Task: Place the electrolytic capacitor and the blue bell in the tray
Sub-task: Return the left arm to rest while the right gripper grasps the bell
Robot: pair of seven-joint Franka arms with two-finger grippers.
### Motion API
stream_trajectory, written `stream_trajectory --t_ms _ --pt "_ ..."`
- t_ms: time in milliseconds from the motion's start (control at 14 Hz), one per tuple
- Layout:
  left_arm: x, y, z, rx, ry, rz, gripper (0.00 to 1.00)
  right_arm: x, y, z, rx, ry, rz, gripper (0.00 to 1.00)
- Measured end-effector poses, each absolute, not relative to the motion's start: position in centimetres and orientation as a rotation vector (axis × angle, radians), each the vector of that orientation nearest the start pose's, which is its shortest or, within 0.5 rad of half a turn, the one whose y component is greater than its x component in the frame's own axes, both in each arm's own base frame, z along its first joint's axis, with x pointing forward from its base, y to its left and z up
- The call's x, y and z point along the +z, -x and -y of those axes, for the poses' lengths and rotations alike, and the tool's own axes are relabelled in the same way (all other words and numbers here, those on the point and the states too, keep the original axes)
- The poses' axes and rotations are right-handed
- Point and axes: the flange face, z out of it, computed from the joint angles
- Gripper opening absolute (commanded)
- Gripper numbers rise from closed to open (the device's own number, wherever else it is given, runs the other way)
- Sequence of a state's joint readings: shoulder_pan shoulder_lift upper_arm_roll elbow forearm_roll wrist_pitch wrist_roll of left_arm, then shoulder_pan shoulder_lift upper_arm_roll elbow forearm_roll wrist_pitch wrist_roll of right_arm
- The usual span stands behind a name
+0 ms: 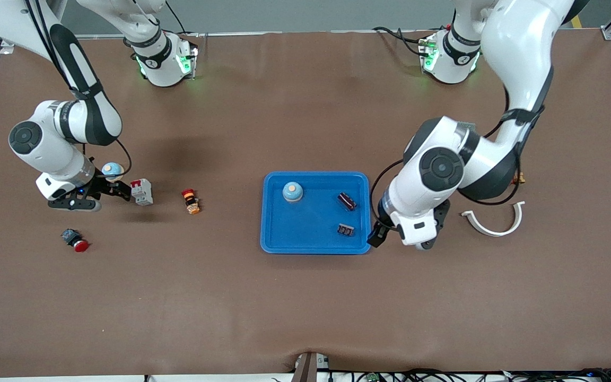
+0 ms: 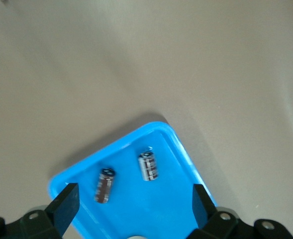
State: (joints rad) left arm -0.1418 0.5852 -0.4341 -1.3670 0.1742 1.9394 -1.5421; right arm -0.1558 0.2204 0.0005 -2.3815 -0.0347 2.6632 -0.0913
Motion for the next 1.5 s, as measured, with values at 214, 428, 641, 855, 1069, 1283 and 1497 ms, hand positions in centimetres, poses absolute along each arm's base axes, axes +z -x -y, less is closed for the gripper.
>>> stream_trajectory --t_ms 214,428,641,855,1069,1283,1497 --pt "44.8 -64.1 28.1 0.022 2.906 1.294 1.00 21.8 -48.0 11.2 -0.127 3.170 -0.029 1.00" --pt "49.2 -64.6 22.1 -0.028 2.965 1.097 1.00 20.6 -46.0 11.8 -0.171 3.174 -0.028 1.00" --pt "53.0 -64.3 16.5 -0.050 3.002 0.890 1.00 19.5 -44.6 11.6 -0.183 3.173 -0.034 1.00" --pt "55.5 -64.0 11.9 -0.071 3.046 0.636 1.00 18.9 -43.5 13.1 -0.173 3.175 -0.034 1.00" --pt "56.9 -63.4 8.0 -0.042 3.041 0.537 1.00 18.6 -42.7 15.1 -0.160 3.179 -0.038 1.00" --pt "58.6 -62.3 7.1 -0.028 3.035 0.469 1.00 18.1 -42.4 15.2 -0.144 3.176 -0.036 1.00" --pt "60.2 -60.5 7.0 0.019 3.020 0.385 1.00 17.6 -42.0 14.8 -0.123 3.170 -0.029 1.00"
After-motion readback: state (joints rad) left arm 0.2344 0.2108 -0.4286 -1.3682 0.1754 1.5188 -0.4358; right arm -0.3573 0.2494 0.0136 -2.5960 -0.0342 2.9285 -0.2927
